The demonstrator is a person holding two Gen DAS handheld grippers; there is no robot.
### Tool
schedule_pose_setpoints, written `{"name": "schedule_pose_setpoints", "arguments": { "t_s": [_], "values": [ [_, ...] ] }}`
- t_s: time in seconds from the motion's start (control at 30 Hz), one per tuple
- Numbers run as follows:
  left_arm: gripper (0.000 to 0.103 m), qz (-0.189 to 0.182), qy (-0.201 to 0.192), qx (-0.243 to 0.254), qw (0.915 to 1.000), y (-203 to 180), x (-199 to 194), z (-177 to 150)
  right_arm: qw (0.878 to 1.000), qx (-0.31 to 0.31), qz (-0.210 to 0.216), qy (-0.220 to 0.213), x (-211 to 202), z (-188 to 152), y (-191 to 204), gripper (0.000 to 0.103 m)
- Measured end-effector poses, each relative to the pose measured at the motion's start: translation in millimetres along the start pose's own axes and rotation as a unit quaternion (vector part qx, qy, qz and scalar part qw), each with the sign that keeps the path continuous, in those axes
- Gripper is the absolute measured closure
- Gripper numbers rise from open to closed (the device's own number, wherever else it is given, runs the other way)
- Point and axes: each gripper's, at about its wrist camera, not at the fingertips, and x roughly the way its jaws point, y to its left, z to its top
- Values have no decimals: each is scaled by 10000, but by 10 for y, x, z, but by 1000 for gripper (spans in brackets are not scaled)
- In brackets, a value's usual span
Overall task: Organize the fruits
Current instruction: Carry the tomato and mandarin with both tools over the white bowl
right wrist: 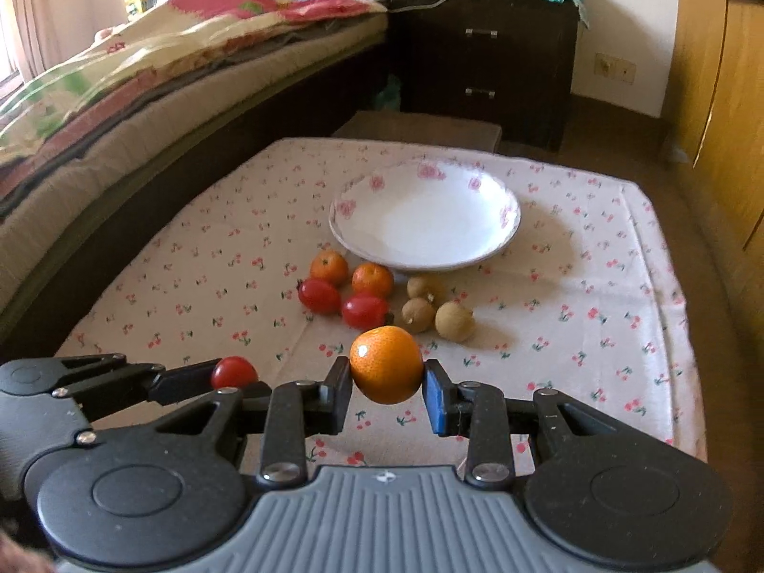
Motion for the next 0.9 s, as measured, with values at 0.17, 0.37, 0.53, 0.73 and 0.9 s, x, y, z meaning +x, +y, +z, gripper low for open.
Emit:
{"name": "schedule_pose_setpoints", "arguments": {
  "t_s": [0.17, 0.37, 0.53, 0.73, 0.9],
  "values": [
    [69, 0, -57, -248, 9997, 77, 13, 186, 9999, 76, -50, -106, -49, 60, -61, 70],
    [69, -40, -62, -436, 9990, 102, 173, 413, 9999, 134, -50, -59, 113, 185, -119, 70],
    [69, -70, -100, -546, 9984, 134, 318, 638, 9998, 173, -102, -77, 270, 363, -229, 70],
    [69, -23, -81, -464, 9989, 89, 600, 871, 9992, 386, -116, -42, 517, 551, -424, 70],
    [69, 12, -66, -421, 9991, 88, 799, 1017, 9994, 327, -79, -24, 723, 698, -449, 70]
  ]
}}
